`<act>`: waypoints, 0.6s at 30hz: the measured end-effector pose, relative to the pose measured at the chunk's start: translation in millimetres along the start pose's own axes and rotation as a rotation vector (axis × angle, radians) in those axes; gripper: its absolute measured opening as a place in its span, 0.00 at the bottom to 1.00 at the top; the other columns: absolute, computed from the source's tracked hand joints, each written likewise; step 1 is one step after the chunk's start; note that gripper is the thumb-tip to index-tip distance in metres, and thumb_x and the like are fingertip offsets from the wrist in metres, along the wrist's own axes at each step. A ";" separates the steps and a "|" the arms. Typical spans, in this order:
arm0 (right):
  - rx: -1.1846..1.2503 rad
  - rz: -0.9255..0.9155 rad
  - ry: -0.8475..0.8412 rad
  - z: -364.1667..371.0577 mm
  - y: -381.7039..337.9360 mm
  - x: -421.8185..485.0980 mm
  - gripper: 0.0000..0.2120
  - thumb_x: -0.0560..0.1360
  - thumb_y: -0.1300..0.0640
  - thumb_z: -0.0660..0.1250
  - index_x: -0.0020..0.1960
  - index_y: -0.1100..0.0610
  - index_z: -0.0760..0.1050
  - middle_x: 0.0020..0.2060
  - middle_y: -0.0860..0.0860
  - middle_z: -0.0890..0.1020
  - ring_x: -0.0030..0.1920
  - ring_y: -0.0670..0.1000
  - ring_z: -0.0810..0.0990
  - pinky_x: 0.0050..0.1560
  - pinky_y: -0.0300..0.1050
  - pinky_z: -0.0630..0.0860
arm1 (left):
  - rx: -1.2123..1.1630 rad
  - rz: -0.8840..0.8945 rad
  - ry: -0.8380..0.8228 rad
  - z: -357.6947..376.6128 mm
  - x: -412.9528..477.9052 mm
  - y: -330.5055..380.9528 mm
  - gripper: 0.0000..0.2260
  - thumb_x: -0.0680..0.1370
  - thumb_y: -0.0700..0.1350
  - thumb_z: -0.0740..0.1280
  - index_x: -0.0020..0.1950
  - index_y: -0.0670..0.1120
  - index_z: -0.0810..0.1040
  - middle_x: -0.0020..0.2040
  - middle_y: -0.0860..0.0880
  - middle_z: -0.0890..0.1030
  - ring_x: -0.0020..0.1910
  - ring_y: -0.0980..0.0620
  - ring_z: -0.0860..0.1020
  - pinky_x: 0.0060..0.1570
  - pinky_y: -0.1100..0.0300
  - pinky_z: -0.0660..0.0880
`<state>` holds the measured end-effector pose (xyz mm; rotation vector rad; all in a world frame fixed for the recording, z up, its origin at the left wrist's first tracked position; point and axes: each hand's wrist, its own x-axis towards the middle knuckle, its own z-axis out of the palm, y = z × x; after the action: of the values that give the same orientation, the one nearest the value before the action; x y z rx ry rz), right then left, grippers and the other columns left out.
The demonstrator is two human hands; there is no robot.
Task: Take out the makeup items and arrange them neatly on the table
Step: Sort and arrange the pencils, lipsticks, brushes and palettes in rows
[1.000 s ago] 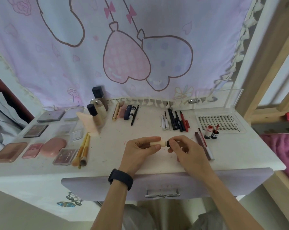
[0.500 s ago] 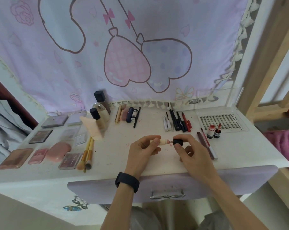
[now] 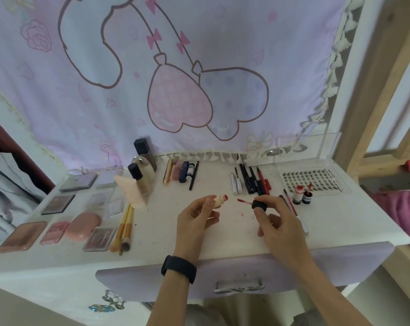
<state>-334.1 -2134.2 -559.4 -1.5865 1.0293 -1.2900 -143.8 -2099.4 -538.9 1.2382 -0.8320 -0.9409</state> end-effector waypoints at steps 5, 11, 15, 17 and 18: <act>0.096 -0.004 0.112 5.1 -8.9 -3.7 0.08 0.76 0.49 0.68 0.56 0.45 0.77 0.48 0.38 0.83 0.28 0.50 0.80 0.31 0.37 0.77 | -0.180 -0.075 0.125 -7.7 5.9 1.0 0.21 0.70 0.54 0.74 0.54 0.40 0.82 0.51 0.45 0.86 0.44 0.51 0.84 0.45 0.62 0.80; 0.207 0.038 0.111 -3.1 -25.9 -11.2 0.09 0.76 0.63 0.74 0.50 0.51 0.78 0.43 0.47 0.85 0.36 0.53 0.85 0.34 0.44 0.81 | -0.238 -0.250 0.072 -5.6 15.0 17.6 0.15 0.71 0.48 0.75 0.52 0.40 0.80 0.53 0.44 0.85 0.47 0.52 0.84 0.45 0.61 0.80; 0.386 0.090 0.121 -37.0 -30.9 -14.7 0.13 0.78 0.63 0.71 0.58 0.48 0.80 0.48 0.51 0.87 0.38 0.55 0.85 0.36 0.44 0.82 | -0.155 -0.226 -0.045 13.0 13.0 29.4 0.09 0.78 0.48 0.68 0.55 0.46 0.81 0.54 0.46 0.84 0.51 0.50 0.81 0.45 0.62 0.80; 0.378 0.137 0.138 -60.2 -25.6 -15.3 0.13 0.79 0.60 0.69 0.61 0.50 0.80 0.49 0.51 0.87 0.38 0.55 0.85 0.37 0.44 0.83 | -0.074 -0.172 -0.114 29.6 8.4 34.5 0.10 0.81 0.49 0.65 0.57 0.47 0.81 0.52 0.49 0.86 0.49 0.52 0.82 0.46 0.62 0.79; 0.344 0.152 0.158 -73.0 -21.0 -15.6 0.11 0.79 0.59 0.69 0.60 0.50 0.81 0.49 0.50 0.87 0.39 0.55 0.86 0.37 0.43 0.83 | -0.007 -0.135 -0.150 40.9 5.6 36.1 0.10 0.83 0.49 0.63 0.58 0.48 0.81 0.51 0.51 0.86 0.49 0.53 0.83 0.47 0.62 0.79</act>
<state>-406.3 -2120.1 -534.9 -1.1413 0.9435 -1.4169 -174.1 -2117.7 -497.0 1.2411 -0.8692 -1.1562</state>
